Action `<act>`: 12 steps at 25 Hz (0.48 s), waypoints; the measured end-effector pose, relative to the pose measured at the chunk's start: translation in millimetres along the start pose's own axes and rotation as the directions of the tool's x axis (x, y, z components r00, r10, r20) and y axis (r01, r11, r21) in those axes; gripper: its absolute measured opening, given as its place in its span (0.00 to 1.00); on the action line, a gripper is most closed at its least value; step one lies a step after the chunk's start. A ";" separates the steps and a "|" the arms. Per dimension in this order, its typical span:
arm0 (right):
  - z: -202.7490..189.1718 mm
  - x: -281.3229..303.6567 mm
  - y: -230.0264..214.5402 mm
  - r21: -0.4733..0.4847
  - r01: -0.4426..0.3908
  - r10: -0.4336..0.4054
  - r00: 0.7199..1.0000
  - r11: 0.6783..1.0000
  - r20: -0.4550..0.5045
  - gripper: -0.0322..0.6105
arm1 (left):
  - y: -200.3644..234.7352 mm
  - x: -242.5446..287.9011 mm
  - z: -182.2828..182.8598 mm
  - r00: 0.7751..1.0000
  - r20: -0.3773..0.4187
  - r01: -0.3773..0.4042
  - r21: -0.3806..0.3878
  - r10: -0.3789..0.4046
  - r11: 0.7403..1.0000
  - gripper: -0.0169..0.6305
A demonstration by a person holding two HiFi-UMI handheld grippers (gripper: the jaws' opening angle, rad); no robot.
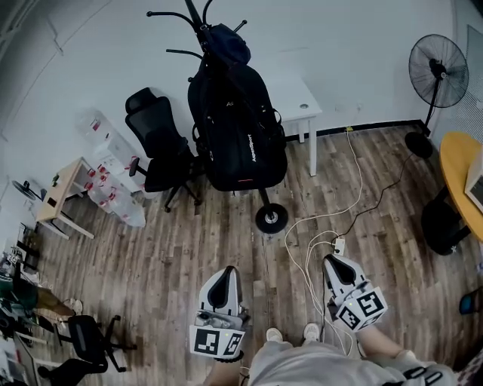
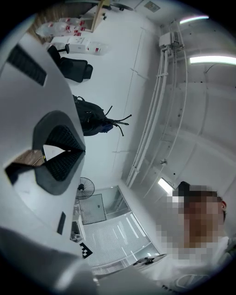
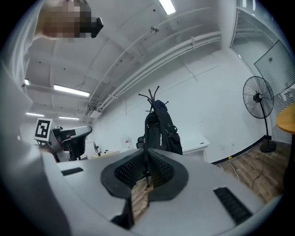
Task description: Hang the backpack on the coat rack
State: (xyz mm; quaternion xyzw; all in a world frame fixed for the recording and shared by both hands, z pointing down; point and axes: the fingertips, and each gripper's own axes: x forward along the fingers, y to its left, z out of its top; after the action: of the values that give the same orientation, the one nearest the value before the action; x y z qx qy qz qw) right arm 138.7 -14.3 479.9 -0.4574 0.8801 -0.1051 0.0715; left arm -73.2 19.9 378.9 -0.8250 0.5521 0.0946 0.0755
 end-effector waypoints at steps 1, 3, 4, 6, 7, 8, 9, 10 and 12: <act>2.3 -2.0 3.9 -0.006 -0.007 0.007 1.000 1.000 0.006 0.10 | -0.1 -2.0 1.2 1.000 0.001 0.001 0.002 -0.001 1.000 0.04; 8.1 -5.7 10.5 -0.023 -0.012 0.013 1.000 1.000 0.015 0.10 | -0.7 -4.1 5.1 1.000 0.009 0.013 0.002 -0.013 1.000 0.04; 10.5 -6.8 12.7 -0.028 -0.008 0.009 1.000 1.000 0.017 0.10 | -0.8 -4.3 7.4 1.000 0.014 0.023 0.001 -0.023 1.000 0.04; 14.5 -8.0 16.7 -0.028 0.010 -0.009 1.000 1.000 0.023 0.10 | -0.2 -4.9 13.7 0.999 0.028 0.046 0.001 -0.046 0.999 0.04; 15.9 -8.6 19.9 -0.031 0.017 -0.016 0.999 0.999 0.028 0.10 | 0.5 -6.6 17.2 0.998 0.038 0.056 0.004 -0.056 0.998 0.04; 16.2 -9.0 24.2 -0.039 0.021 -0.019 0.999 0.999 0.031 0.10 | 2.0 -9.7 19.7 0.997 0.048 0.063 0.008 -0.063 0.998 0.04; 15.6 -8.7 29.5 -0.048 0.021 -0.020 0.999 0.999 0.031 0.10 | 4.7 -13.9 21.1 0.996 0.055 0.065 0.009 -0.065 0.998 0.04; 14.6 -8.1 35.2 -0.057 0.020 -0.018 0.999 0.998 0.030 0.10 | 8.1 -18.4 21.5 0.996 0.061 0.063 0.005 -0.063 0.998 0.04; 13.8 -7.1 46.6 -0.068 0.014 -0.013 1.000 0.998 0.027 0.10 | 14.2 -27.2 21.7 0.996 0.066 0.060 -0.009 -0.059 0.998 0.04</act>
State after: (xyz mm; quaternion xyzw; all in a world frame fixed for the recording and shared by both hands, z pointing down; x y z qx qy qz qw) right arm 109.0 15.9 455.0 -0.4669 0.8790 -0.0695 0.0669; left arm -98.1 43.9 364.1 -0.8380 0.5238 0.1224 0.0919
